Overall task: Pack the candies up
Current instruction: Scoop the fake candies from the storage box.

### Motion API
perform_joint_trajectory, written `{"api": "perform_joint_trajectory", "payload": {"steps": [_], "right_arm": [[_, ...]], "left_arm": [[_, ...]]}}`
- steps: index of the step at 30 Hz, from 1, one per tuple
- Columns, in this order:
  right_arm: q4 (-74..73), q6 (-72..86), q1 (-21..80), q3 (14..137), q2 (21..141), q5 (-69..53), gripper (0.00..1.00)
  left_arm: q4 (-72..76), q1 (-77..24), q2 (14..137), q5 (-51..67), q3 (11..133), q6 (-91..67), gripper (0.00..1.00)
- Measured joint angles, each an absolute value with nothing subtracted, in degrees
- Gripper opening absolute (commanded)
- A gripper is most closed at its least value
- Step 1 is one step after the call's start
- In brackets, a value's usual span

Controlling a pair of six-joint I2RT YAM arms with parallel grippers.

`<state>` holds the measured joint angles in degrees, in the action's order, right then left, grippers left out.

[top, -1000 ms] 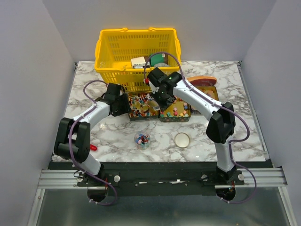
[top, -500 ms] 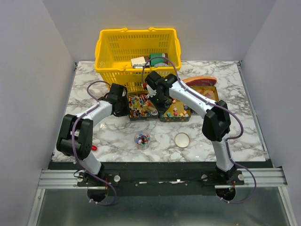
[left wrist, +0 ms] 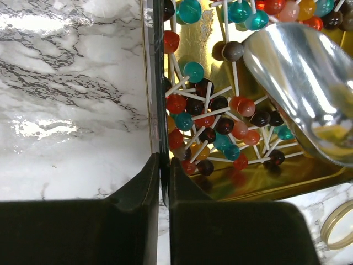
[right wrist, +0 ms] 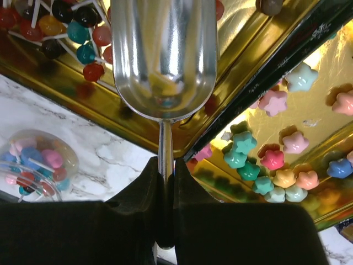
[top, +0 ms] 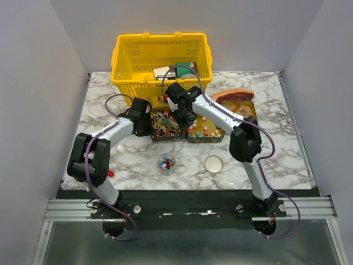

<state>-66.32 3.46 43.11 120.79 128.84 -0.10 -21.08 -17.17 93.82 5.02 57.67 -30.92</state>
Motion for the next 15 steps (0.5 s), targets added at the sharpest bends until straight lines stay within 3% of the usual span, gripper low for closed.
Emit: {"api": "perform_joint_trajectory", "payload": {"steps": [1, 15], "right_arm": [[-65.8, 3.5, 43.1, 120.8, 129.0, 0.2, 0.01], [-55.7, -2.0, 43.2, 115.9, 129.7, 3.4, 0.01]], "left_arm": [[-21.1, -17.2, 93.8, 5.0, 57.8, -30.7, 0.0], [-22.1, -17.6, 94.3, 4.5, 58.7, -29.9, 0.0]]}}
